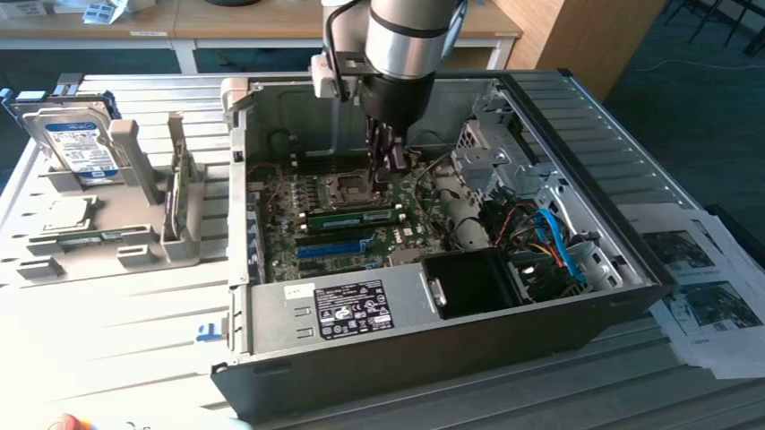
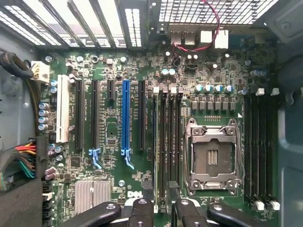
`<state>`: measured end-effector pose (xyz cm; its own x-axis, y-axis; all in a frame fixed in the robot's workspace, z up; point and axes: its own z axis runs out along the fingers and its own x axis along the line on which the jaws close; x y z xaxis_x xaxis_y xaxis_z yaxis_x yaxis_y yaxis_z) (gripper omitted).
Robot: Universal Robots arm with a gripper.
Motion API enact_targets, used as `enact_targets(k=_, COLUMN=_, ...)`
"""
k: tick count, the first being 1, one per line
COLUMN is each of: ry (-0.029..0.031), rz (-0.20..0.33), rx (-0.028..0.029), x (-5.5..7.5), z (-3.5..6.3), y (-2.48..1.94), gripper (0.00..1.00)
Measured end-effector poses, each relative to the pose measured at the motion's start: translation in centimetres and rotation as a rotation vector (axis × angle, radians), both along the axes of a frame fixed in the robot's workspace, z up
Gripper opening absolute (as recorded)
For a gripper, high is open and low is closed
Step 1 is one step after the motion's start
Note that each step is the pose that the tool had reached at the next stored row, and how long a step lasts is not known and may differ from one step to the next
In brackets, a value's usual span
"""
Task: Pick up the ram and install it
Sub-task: 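Insert the ram into the slot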
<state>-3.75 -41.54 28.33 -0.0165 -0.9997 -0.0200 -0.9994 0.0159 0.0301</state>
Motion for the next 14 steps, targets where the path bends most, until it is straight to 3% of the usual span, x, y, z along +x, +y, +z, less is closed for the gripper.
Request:
enact_targets(k=8, ry=0.0, rz=0.0, rx=0.0, x=0.0, z=1.15, y=0.0, gripper=0.25)
enact_targets(k=14, ry=0.0, rz=0.0, rx=0.0001, x=0.0, z=1.21, y=0.0, gripper=0.25)
